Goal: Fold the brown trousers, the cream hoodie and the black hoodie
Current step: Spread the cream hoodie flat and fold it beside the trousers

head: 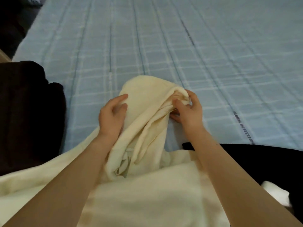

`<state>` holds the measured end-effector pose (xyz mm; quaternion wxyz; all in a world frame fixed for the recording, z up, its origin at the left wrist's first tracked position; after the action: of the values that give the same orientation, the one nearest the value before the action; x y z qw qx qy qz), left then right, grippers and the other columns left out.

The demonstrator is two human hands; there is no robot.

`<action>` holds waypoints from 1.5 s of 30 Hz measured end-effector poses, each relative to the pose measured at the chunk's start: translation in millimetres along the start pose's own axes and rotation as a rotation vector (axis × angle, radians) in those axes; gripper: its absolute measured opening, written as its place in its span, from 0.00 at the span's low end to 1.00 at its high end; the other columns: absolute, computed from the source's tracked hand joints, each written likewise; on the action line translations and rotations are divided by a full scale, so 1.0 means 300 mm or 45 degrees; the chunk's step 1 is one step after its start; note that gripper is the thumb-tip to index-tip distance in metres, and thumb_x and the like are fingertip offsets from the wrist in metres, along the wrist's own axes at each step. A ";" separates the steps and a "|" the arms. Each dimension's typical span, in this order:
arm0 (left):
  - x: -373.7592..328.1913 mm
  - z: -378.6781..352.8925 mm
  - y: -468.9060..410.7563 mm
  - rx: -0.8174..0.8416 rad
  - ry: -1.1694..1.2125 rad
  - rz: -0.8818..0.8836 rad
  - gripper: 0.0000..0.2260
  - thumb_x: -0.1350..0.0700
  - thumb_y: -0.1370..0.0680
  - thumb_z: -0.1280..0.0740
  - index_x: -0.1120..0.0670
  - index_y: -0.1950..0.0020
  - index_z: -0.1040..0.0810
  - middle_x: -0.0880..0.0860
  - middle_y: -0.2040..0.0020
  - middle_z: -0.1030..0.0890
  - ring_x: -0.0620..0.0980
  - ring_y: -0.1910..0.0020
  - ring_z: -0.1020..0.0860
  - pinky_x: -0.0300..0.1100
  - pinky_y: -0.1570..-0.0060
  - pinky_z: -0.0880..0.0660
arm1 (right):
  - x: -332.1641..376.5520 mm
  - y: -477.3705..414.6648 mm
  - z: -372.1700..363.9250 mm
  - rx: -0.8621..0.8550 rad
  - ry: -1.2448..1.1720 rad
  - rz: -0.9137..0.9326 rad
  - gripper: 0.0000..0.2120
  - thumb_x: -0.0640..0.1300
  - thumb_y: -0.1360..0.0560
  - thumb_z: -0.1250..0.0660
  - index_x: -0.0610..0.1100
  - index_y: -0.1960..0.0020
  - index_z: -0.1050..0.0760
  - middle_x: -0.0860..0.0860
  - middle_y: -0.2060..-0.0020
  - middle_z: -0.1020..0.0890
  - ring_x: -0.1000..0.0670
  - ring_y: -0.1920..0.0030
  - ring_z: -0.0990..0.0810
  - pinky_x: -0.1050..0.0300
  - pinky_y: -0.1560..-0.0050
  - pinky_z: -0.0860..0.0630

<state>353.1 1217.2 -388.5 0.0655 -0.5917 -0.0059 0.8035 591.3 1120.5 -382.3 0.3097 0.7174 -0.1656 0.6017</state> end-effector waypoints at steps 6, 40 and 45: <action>-0.122 0.116 0.034 0.017 0.368 0.062 0.16 0.66 0.25 0.30 0.43 0.52 0.16 0.40 0.49 0.15 0.37 0.48 0.20 0.29 0.50 0.27 | 0.110 0.112 0.039 0.095 -0.102 -0.060 0.13 0.56 0.21 0.37 0.50 0.50 0.18 0.49 0.50 0.14 0.48 0.46 0.15 0.49 0.47 0.17; -0.294 0.451 0.919 0.523 -0.096 0.060 0.30 0.78 0.29 0.42 0.46 0.52 0.15 0.39 0.41 0.21 0.37 0.37 0.27 0.23 0.40 0.38 | 0.146 0.998 -0.008 0.390 0.901 0.359 0.20 0.58 0.18 0.43 0.64 0.27 0.35 0.58 0.48 0.22 0.59 0.50 0.23 0.60 0.49 0.27; -0.278 0.364 1.012 0.630 -0.432 -0.072 0.22 0.74 0.25 0.40 0.54 0.40 0.16 0.51 0.31 0.26 0.50 0.31 0.29 0.37 0.31 0.36 | 0.052 0.896 -0.048 0.365 1.298 0.118 0.28 0.50 0.22 0.36 0.55 0.24 0.39 0.43 0.53 0.22 0.41 0.53 0.22 0.55 0.57 0.32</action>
<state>243.6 914.2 -302.8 0.2280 -0.4148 0.1628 0.8657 419.8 929.4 -300.2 0.2229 0.3608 0.0582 0.9037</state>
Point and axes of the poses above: each hand's wrist, its own y-axis away from the middle knuckle, its own z-axis out of the back of the hand, x = y × z, the point moved 8 cm from there along -y, towards the middle knuckle
